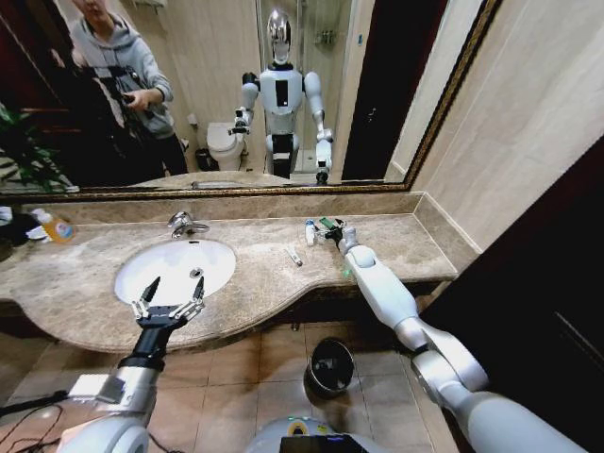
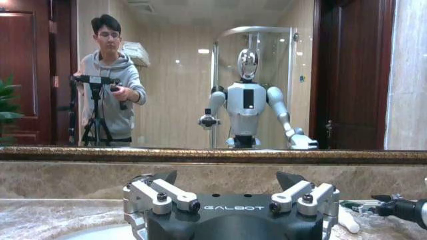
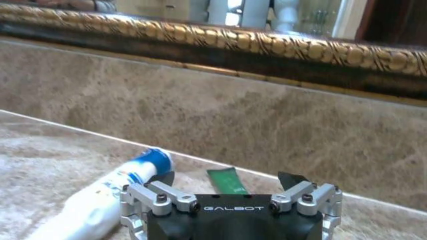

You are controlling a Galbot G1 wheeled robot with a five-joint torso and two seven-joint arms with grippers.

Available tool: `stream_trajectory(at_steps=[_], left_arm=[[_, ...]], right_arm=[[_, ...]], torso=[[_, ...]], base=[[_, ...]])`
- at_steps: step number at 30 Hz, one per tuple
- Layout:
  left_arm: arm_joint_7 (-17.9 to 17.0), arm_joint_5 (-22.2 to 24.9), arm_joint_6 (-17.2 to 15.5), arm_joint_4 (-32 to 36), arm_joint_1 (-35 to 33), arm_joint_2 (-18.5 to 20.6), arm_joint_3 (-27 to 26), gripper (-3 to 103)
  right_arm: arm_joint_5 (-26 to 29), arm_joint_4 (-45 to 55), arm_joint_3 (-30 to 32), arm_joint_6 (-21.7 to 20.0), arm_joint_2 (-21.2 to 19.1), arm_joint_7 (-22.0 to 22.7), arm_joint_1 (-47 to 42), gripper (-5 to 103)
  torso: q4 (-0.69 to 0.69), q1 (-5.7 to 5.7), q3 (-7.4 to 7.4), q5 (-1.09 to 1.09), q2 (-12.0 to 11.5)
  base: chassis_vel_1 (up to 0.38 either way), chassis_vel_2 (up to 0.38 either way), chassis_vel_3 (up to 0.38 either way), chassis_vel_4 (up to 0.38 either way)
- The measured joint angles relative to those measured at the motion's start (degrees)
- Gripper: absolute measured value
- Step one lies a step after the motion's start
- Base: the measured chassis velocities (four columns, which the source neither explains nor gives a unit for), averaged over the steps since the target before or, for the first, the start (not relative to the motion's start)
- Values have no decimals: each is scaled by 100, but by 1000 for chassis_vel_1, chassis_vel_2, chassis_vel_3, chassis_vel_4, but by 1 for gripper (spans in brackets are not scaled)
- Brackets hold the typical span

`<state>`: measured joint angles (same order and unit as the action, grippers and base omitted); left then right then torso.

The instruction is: Pick up the trash from the sink and place it in the trash bin.

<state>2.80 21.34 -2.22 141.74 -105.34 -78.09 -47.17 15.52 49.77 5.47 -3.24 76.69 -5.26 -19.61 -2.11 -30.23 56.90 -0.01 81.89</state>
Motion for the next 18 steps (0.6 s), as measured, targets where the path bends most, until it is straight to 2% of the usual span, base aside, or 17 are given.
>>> stream_trajectory(at_steps=[6,9,11,13,15,17,18], left_arm=[[0,0,0,0,0,0,0,100],[0,0,0,1,0,0,0,100],[0,0,0,0,0,0,0,100],[0,0,0,0,0,0,0,100],[0,0,0,0,0,0,0,100],[0,0,0,0,0,0,0,100],[0,0,0,0,0,0,0,100]], right_arm=[[37,-126,15,-185,12,44,19,102],[28,-225,40,-186,25,44,13,91],[27,-242,43,-171,25,40,13,91],[25,-244,45,-161,24,37,0,79],[24,-234,45,-160,22,36,-12,79],[24,-206,47,-156,18,37,-45,71],[24,-206,47,-156,18,37,-45,71]], torso=[[0,0,0,1,0],[0,0,0,1,0],[0,1,0,0,0],[0,1,-1,0,0],[0,1,0,1,0],[0,1,-1,0,0],[0,1,-1,0,0]], base=[[0,0,0,0],[0,0,0,0],[0,0,0,0],[0,0,0,0],[0,0,0,0],[0,0,0,0],[0,0,0,0]])
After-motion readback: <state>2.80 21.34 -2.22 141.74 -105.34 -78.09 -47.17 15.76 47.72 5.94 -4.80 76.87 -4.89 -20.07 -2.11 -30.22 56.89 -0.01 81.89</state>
